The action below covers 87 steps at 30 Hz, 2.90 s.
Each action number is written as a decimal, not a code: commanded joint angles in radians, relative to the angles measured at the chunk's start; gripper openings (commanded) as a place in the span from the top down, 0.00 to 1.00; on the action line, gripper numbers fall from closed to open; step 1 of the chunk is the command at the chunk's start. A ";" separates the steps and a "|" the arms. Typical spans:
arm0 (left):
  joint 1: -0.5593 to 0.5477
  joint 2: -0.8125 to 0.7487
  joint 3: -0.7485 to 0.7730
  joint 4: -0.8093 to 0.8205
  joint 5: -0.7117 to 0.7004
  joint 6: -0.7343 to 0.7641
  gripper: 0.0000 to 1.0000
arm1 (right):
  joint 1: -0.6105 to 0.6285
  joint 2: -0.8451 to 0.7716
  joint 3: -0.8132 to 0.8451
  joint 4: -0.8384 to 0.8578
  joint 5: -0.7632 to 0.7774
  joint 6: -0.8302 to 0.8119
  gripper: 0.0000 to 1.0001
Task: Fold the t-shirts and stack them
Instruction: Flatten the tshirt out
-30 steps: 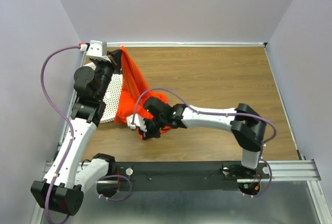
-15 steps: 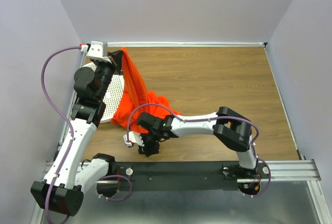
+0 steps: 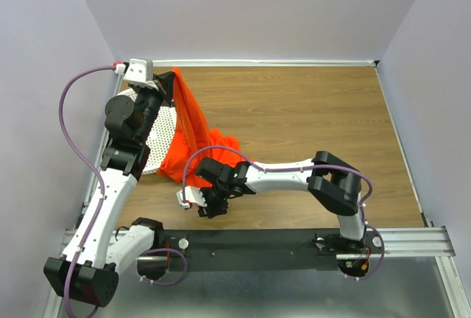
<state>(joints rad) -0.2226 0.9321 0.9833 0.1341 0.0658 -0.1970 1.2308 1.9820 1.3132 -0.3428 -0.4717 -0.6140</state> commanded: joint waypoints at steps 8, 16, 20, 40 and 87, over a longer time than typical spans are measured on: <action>0.006 -0.021 -0.011 0.041 0.031 0.013 1.00 | -0.002 0.012 0.001 -0.018 0.062 -0.032 0.55; 0.008 -0.019 -0.011 0.042 0.039 0.013 1.00 | -0.002 0.049 0.040 -0.018 0.042 0.002 0.53; 0.008 -0.019 -0.012 0.044 0.040 0.014 1.00 | -0.002 0.077 0.040 -0.016 0.068 0.010 0.53; 0.008 -0.030 0.015 0.041 0.048 0.010 1.00 | -0.247 -0.464 -0.049 -0.064 0.025 0.026 0.99; 0.003 0.542 0.276 0.414 0.181 -0.397 1.00 | -0.927 -0.659 0.204 0.266 0.713 0.109 0.99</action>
<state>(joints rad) -0.2218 1.3678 1.1816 0.5533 0.2779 -0.6262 0.4282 1.2076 1.7615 -0.2047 0.3119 -0.6006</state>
